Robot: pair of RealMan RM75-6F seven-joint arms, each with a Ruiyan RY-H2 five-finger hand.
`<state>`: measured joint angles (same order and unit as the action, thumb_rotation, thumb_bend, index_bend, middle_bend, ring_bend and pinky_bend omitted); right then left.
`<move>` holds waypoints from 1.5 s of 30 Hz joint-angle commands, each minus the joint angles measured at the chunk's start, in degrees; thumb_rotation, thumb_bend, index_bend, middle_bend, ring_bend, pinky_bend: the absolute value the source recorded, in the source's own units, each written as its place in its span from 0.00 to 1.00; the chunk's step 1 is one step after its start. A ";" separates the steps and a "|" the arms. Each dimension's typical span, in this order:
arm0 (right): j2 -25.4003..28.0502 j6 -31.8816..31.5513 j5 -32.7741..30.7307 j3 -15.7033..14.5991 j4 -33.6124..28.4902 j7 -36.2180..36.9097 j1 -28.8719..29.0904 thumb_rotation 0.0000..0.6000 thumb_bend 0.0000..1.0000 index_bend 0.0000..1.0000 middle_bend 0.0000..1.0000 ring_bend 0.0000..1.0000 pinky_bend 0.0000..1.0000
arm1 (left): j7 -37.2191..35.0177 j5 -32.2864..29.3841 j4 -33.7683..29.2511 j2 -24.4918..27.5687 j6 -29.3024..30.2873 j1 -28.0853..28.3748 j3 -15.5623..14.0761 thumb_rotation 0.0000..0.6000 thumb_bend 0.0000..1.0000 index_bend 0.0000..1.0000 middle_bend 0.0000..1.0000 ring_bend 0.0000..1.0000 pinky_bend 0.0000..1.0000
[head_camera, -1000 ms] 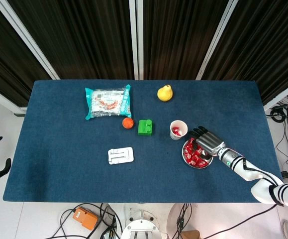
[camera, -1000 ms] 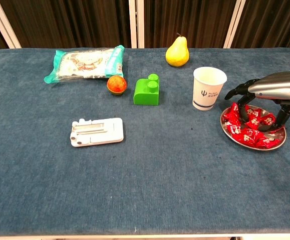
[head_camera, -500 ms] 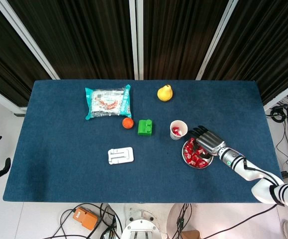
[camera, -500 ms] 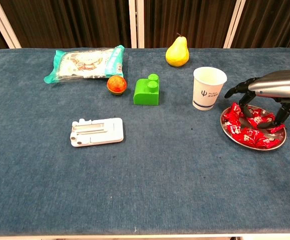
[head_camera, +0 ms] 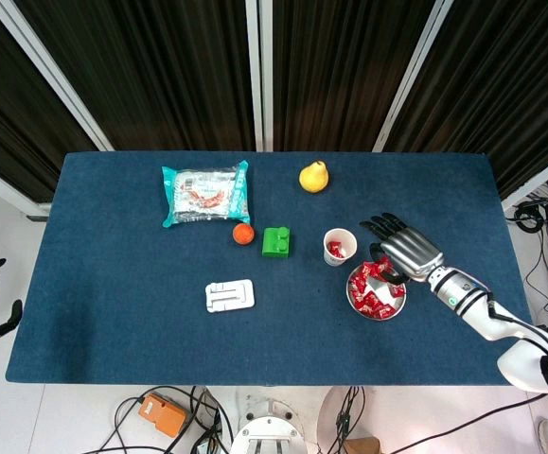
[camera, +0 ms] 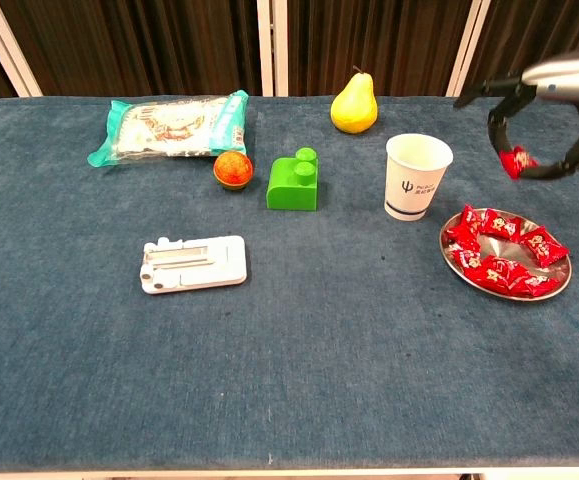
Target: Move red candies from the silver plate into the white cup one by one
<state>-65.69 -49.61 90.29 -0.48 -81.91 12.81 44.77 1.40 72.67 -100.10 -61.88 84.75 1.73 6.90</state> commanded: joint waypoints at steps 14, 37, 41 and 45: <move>-6.15 7.04 -3.74 6.52 6.67 1.86 8.04 1.00 0.62 0.65 0.11 0.06 0.01 | 0.28 0.19 0.10 -0.19 0.00 0.11 -0.06 1.00 0.35 0.16 0.00 0.00 0.00; -12.02 10.51 -3.27 3.73 11.31 1.21 10.32 1.00 0.59 0.48 0.11 0.06 0.01 | -0.27 -0.06 0.06 0.13 -0.11 0.05 0.05 1.00 0.35 0.16 0.00 0.00 0.00; -11.34 10.14 -4.24 3.91 11.13 0.60 9.81 1.00 0.53 0.44 0.11 0.06 0.01 | -0.15 -0.09 0.07 0.11 -0.18 0.08 0.02 1.00 0.35 0.16 0.00 0.00 0.00; -9.58 7.80 -4.74 4.52 9.50 0.88 8.65 1.00 0.48 0.43 0.11 0.06 0.01 | -0.07 -0.16 0.04 0.12 -0.20 0.08 0.02 1.00 0.35 0.16 0.00 0.00 0.00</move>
<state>-76.01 -40.86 85.75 3.75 -71.68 13.53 53.96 1.32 72.51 -100.06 -61.76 84.55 1.81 6.92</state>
